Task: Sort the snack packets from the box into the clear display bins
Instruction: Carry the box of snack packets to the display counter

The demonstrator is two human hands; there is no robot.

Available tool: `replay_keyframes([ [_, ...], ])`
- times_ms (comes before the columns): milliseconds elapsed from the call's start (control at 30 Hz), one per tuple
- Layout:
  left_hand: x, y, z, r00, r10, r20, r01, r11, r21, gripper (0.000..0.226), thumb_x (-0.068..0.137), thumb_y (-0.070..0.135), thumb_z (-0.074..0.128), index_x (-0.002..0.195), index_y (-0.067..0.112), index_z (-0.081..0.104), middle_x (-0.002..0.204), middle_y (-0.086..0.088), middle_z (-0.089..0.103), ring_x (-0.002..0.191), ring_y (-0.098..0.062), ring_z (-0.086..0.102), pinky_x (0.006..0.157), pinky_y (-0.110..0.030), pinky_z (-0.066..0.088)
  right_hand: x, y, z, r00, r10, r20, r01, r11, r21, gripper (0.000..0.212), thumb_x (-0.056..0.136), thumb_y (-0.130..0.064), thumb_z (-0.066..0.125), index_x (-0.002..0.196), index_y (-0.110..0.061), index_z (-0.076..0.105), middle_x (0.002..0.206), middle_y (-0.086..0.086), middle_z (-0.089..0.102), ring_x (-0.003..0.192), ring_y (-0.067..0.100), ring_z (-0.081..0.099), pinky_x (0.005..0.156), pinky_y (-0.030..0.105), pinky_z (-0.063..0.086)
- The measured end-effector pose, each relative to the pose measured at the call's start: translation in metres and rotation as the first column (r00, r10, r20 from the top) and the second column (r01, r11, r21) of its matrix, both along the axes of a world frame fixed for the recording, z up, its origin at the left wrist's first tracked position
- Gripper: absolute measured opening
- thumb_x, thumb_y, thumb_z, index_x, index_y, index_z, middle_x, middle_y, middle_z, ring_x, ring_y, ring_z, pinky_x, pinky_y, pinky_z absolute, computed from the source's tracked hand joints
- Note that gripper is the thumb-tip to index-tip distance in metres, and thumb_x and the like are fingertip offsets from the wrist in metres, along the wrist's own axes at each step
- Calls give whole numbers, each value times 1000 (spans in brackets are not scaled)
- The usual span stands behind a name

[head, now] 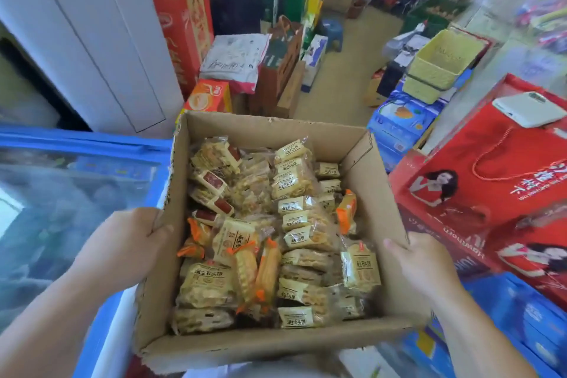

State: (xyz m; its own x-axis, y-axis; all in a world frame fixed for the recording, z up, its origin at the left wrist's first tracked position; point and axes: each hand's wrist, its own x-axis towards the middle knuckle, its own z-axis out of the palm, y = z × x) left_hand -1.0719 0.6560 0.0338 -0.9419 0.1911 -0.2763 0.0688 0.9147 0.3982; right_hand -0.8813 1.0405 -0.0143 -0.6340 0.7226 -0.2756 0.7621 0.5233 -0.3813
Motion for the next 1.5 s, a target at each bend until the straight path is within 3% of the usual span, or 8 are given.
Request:
replay_keyframes([
  [167, -133, 80, 16, 992, -127, -8, 127, 992, -6, 48, 98, 24, 62, 60, 13, 35, 56, -6, 49, 57, -25, 47, 52, -33, 31, -92, 54, 15, 995, -94, 31, 94, 996, 14, 38, 95, -37, 64, 86, 0, 68, 86, 21, 70, 88, 41, 64, 74, 43, 49],
  [433, -310, 204, 5, 969, -242, -50, 240, 970, -45, 38, 97, 24, 65, 66, 8, 49, 65, -10, 56, 69, -32, 54, 60, -40, 38, -238, 157, 5, 986, -164, 8, 165, 986, -9, 31, 96, -38, 65, 86, -9, 72, 87, 18, 72, 90, 40, 67, 72, 40, 47],
  [567, -392, 272, -2, 973, -224, -55, 222, 974, -44, 34, 96, 23, 65, 66, 10, 54, 63, -9, 60, 67, -30, 59, 63, -41, 48, -328, 228, -9, 985, -172, 2, 172, 984, -39, 41, 96, -38, 65, 63, -22, 47, 73, 8, 59, 90, 38, 65, 66, 35, 34],
  [733, -485, 360, 10, 979, -196, -57, 193, 979, -59, 29, 96, 21, 65, 70, 9, 62, 65, -7, 66, 70, -32, 62, 68, -43, 53, -433, 319, -6, 990, -139, 4, 139, 989, -51, 34, 96, -39, 63, 87, -7, 59, 83, 12, 62, 98, 40, 62, 71, 38, 40],
  [900, -571, 446, 10, 979, -187, -79, 181, 980, -79, 46, 96, 21, 65, 62, 9, 37, 53, -13, 52, 55, -33, 53, 55, -36, 39, -515, 404, -5, 986, -164, 13, 164, 986, -17, 38, 96, -42, 63, 84, -6, 58, 73, 5, 55, 93, 39, 61, 68, 39, 37],
  [1033, -651, 523, -4, 976, -199, -85, 197, 980, -38, 46, 95, 20, 67, 59, 10, 40, 51, -9, 52, 54, -30, 52, 52, -33, 37, -573, 471, -13, 974, -228, -3, 228, 973, -24, 41, 95, -40, 65, 72, -7, 56, 72, 9, 59, 74, 33, 54, 62, 38, 36],
  [1200, -764, 632, -18, 948, -311, -68, 311, 950, -16, 43, 96, 25, 65, 61, 10, 45, 56, -9, 56, 55, -29, 56, 53, -31, 42, -649, 550, -15, 947, -321, -23, 320, 947, -27, 37, 96, -37, 64, 80, -5, 63, 76, 14, 64, 76, 34, 59, 67, 38, 48],
  [1500, -915, 826, 2, 867, -486, -110, 491, 871, 22, 45, 95, 23, 67, 58, 13, 44, 54, -5, 55, 55, -26, 54, 52, -31, 37, -747, 681, 6, 858, -513, -12, 513, 858, 9, 47, 96, -40, 63, 64, -13, 42, 62, 4, 49, 57, 19, 45, 50, 32, 23],
])
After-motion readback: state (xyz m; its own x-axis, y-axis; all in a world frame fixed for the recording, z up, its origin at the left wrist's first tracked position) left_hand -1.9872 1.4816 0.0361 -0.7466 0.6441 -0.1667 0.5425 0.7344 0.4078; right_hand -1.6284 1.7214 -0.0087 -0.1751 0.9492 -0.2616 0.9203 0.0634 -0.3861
